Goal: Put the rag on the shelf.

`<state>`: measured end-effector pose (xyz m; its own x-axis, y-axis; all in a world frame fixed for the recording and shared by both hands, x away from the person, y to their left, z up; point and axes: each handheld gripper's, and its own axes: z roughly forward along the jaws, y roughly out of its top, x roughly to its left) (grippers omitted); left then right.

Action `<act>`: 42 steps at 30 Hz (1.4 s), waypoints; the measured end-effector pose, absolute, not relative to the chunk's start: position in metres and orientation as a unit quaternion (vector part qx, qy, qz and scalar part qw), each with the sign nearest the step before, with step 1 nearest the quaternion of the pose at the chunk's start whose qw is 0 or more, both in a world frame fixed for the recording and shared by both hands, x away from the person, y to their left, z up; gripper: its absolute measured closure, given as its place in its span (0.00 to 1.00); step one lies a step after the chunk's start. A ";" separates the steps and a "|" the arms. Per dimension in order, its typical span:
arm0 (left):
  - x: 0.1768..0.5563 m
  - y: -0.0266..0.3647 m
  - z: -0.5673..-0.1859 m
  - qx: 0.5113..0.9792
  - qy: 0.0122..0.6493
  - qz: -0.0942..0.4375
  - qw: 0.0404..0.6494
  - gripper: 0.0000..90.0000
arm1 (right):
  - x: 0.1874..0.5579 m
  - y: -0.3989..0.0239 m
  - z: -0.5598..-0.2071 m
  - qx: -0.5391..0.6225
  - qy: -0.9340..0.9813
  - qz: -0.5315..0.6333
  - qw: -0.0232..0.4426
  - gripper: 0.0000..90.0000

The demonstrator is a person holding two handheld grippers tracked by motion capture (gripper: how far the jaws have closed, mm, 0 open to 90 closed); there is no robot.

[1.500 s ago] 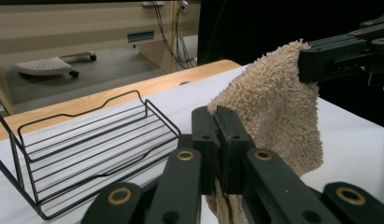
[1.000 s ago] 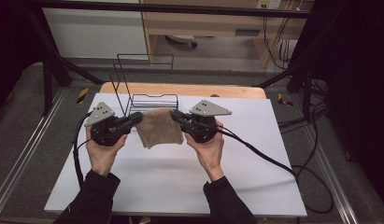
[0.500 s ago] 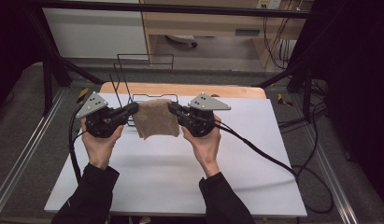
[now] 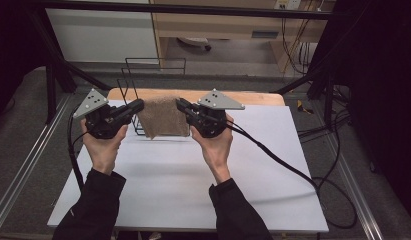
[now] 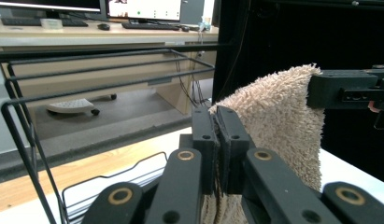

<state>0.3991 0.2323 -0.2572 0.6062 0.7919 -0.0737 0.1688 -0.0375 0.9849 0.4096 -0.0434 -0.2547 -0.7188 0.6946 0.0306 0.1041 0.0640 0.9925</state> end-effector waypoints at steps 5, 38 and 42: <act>0.402 0.235 -0.249 0.664 0.356 0.269 0.600 0.96 | 0.413 -0.040 -0.246 0.285 0.684 0.625 0.246 0.96; 0.424 0.252 -0.201 0.638 0.351 0.300 0.616 0.96 | 0.441 -0.018 -0.202 0.276 0.659 0.646 0.269 0.96; 0.427 0.253 -0.196 0.635 0.352 0.304 0.617 0.96 | 0.445 -0.016 -0.196 0.277 0.655 0.649 0.271 0.97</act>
